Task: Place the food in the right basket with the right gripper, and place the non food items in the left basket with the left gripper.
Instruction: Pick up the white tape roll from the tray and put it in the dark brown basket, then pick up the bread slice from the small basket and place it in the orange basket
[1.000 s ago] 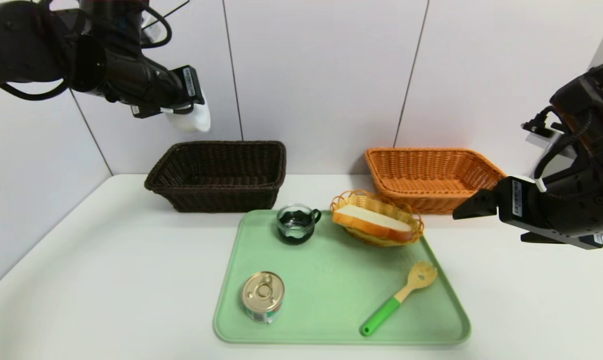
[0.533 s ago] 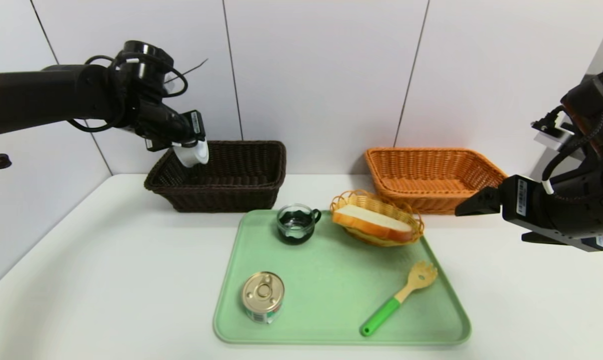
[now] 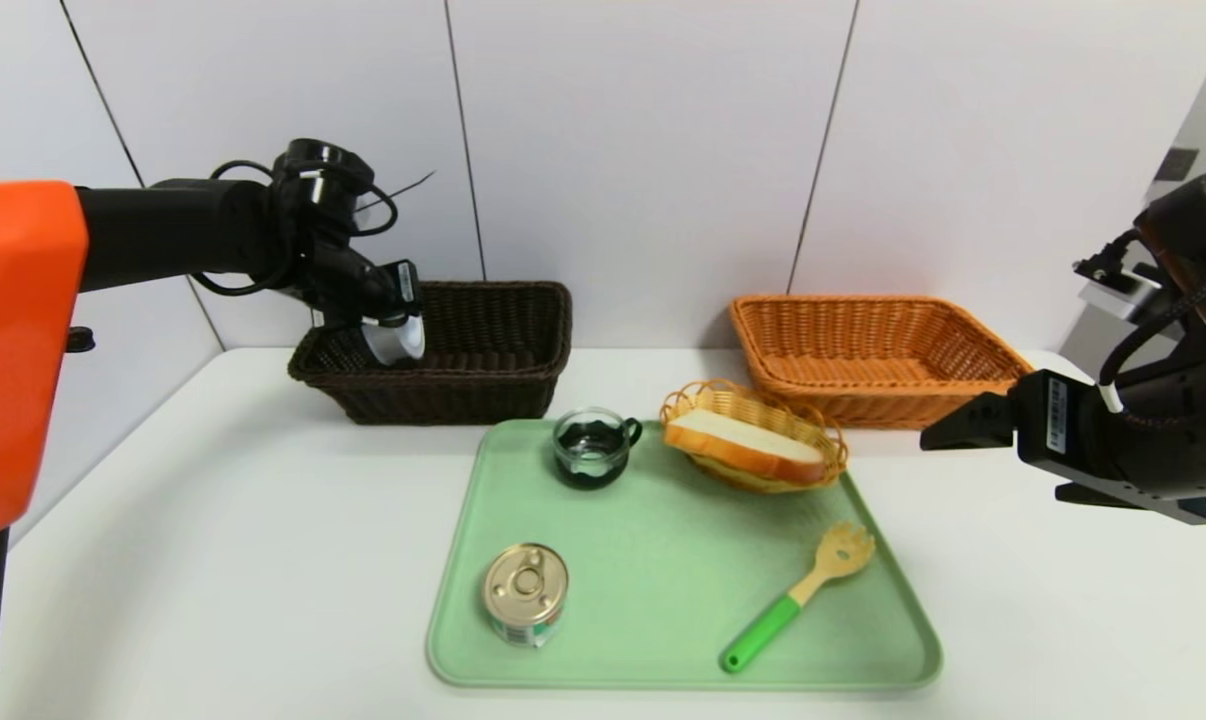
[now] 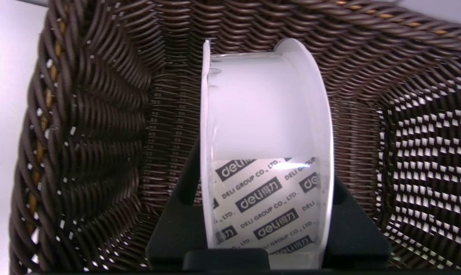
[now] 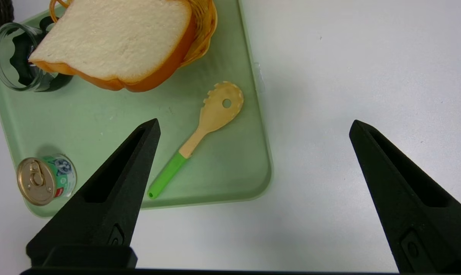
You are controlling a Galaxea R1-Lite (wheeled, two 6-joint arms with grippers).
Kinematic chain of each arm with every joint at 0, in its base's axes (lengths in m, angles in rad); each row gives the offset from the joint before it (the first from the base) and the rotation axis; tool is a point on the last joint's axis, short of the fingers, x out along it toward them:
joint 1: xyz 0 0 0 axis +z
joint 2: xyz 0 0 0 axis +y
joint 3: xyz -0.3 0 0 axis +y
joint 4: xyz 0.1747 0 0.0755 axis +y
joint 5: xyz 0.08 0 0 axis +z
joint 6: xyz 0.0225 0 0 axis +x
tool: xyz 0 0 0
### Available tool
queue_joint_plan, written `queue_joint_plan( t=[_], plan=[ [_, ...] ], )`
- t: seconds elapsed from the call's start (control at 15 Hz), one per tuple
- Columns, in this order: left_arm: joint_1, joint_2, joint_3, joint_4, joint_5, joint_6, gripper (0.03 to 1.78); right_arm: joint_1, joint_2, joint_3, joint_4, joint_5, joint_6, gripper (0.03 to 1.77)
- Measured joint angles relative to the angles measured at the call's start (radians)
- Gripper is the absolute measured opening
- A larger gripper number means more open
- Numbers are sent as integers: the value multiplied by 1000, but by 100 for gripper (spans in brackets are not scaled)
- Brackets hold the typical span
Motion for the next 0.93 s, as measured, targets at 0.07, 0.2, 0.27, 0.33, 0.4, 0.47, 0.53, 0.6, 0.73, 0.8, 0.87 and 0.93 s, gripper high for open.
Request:
queue_joint_plan(
  t=[0.07, 0.2, 0.27, 0.33, 0.4, 0.47, 0.53, 0.6, 0.73, 0.8, 0.87, 0.93],
  plan=[
    [3, 5, 0, -2, 0, 6, 59, 0, 0, 0, 0, 0, 0, 171],
    [4, 11, 0, -5, 0, 14, 69, 0, 0, 2, -9, 0, 0, 171],
    [3, 12, 0, -5, 1, 14, 81, 0, 0, 4, -10, 0, 0, 171],
    [4, 13, 0, -7, 1, 17, 92, 0, 0, 5, -10, 1, 0, 171],
    [4, 15, 0, -13, 1, 24, 101, 0, 0, 5, -10, 3, 0, 171],
    [4, 15, 0, -21, 2, 29, 110, 0, 1, 5, -10, 9, 0, 171],
    [4, 13, 0, -37, 2, 38, 117, 0, 0, 5, -11, 13, 1, 171],
    [3, 5, 0, -53, 3, 49, 124, 0, 0, 5, -20, 25, 5, 171],
    [-7, -35, 0, -85, 5, 87, 134, 0, -3, -1, -65, 75, 74, 171],
    [-19, -67, 0, -85, 7, 107, 139, 0, -5, -11, -95, 117, 149, 171],
    [-31, -101, 0, -72, 8, 117, 142, 0, -8, -20, -123, 166, 232, 171],
    [-41, -137, 1, -45, 8, 121, 145, 0, -10, -29, -153, 222, 323, 171]
  ],
)
